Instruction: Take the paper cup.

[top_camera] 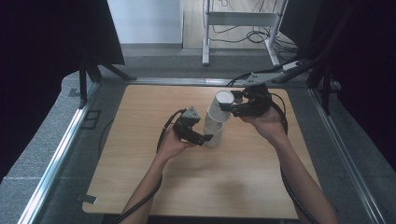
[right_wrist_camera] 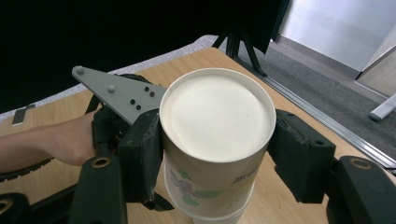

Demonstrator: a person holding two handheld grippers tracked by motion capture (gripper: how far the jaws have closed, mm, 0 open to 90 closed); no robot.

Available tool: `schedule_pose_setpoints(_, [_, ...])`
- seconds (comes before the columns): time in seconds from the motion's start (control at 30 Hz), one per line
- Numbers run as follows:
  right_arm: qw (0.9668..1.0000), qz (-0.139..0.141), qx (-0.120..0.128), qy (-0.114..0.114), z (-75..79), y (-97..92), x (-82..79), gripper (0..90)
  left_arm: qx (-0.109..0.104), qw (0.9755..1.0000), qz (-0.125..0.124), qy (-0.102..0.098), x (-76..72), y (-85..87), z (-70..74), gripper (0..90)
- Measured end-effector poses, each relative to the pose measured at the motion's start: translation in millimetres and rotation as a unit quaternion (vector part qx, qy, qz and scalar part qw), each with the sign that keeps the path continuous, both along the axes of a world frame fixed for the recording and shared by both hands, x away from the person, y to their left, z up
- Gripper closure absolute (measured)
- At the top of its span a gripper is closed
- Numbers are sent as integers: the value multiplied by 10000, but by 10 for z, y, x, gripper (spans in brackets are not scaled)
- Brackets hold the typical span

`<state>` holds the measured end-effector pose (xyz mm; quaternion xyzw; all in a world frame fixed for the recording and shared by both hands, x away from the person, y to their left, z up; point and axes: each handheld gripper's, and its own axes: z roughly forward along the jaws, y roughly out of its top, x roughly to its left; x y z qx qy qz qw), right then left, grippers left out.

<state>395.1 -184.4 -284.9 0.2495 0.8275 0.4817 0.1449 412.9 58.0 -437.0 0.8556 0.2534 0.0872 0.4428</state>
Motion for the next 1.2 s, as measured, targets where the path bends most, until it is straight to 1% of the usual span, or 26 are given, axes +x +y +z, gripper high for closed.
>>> schedule_pose_setpoints(0.17, [10000,51,-3,-4,-11,-8,-54,374,24,10000,-12,-18,-45,27,17,71])
schedule_pose_setpoints(0.3, [10000,90,23,-27,-13,-22,-105,375,-11,10000,-27,-27,-90,45,25,72])
schedule_pose_setpoints(0.43, [9999,108,41,-13,-17,-36,-163,375,29,10000,-61,-39,-145,65,34,73])
schedule_pose_setpoints(0.77, [9998,210,35,-42,-67,-60,-290,374,-10,9999,-139,-63,-252,92,40,81])
schedule_pose_setpoints(1.1, [9996,269,68,-68,-132,-93,-387,374,-112,9997,-225,-47,-364,110,52,80])
schedule_pose_setpoints(1.2, [9995,282,73,-76,-161,-112,-417,374,-179,9995,-244,-25,-402,112,43,79])
